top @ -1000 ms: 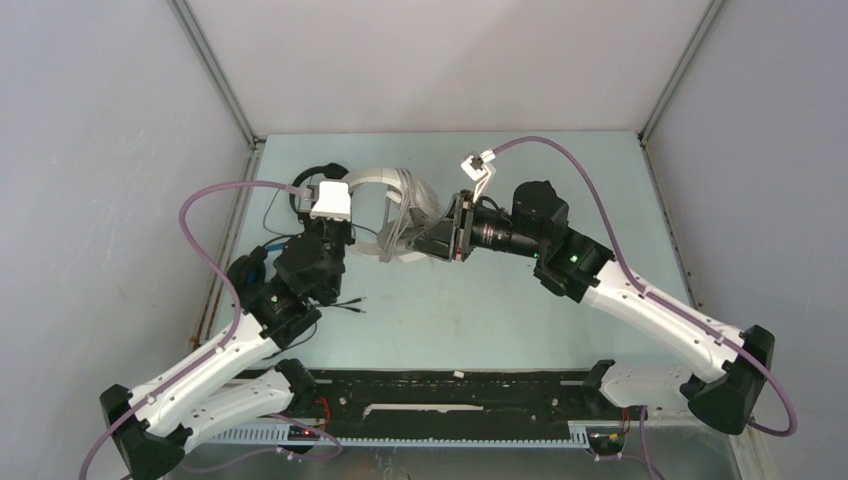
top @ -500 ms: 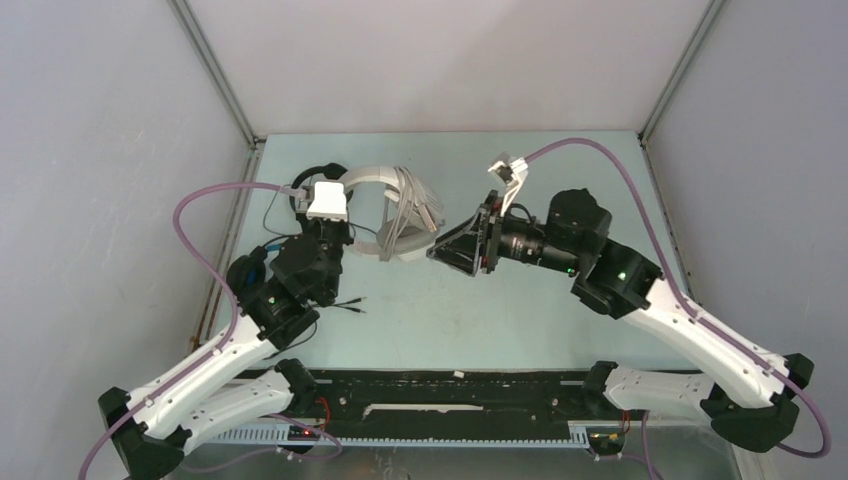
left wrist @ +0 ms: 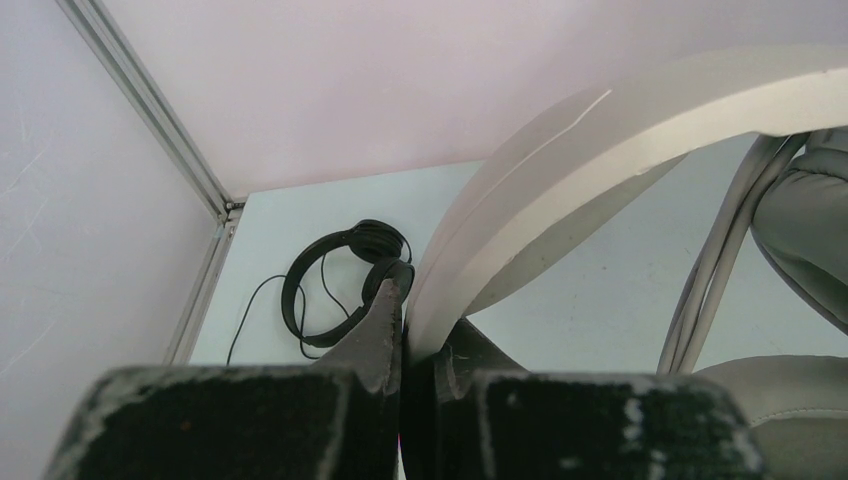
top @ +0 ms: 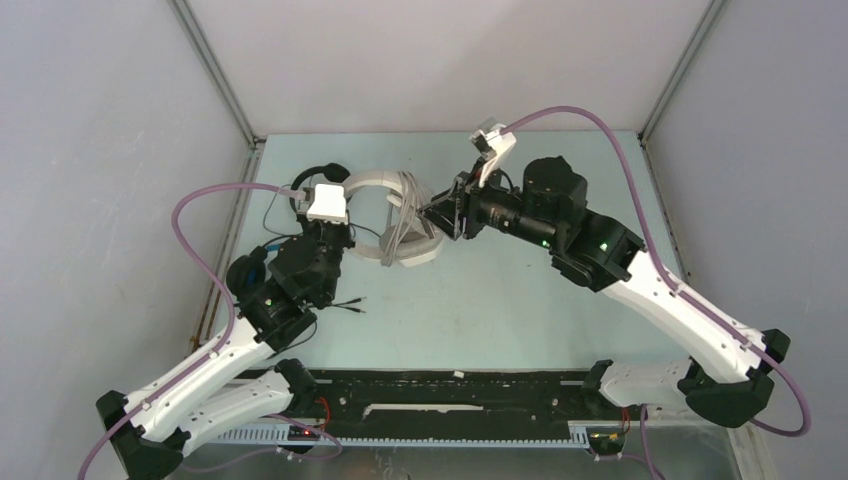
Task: Wrap the headphones
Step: Wrap the headphones cable around the headphones.
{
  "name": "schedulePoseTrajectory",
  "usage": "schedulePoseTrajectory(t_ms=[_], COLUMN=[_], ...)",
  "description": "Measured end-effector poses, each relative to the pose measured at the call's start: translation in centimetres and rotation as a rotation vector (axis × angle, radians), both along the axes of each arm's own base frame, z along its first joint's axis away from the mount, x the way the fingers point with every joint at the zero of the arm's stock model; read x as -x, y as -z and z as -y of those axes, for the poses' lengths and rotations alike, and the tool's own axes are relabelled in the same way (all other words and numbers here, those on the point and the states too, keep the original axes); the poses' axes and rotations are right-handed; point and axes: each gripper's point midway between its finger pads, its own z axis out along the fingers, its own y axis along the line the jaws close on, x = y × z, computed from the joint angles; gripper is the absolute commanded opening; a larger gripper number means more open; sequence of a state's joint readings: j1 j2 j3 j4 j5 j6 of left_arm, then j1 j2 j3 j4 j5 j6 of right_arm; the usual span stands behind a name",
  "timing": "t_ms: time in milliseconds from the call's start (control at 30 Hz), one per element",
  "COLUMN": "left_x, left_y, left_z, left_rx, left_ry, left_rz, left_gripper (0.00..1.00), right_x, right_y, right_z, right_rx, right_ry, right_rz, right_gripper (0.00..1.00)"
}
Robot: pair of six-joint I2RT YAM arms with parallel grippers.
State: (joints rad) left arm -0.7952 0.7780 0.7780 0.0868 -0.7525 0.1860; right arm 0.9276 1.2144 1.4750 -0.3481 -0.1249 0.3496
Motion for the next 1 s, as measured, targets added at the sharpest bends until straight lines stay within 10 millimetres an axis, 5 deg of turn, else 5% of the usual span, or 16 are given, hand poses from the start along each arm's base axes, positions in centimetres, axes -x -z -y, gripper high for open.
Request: schedulePoseTrajectory(t_ms=[167,767,1000], left_x=[0.0,0.0,-0.2], left_y=[0.2,1.0,1.5], left_z=[0.0,0.2,0.4], left_rx=[-0.005,-0.034,-0.048], left_ry=[0.002,0.005,0.008], left_rz=[-0.007,-0.035,-0.050], left_gripper=[0.00,0.00,0.00], right_x=[-1.0,-1.7,-1.1], right_y=[2.5,4.7,5.1], right_z=[-0.4,-0.6,-1.0], right_rx=[0.083,0.147,0.146], right_ry=[0.025,0.046,0.019], right_rz=[-0.022,-0.060,-0.091], right_gripper=[0.36,0.30,0.15])
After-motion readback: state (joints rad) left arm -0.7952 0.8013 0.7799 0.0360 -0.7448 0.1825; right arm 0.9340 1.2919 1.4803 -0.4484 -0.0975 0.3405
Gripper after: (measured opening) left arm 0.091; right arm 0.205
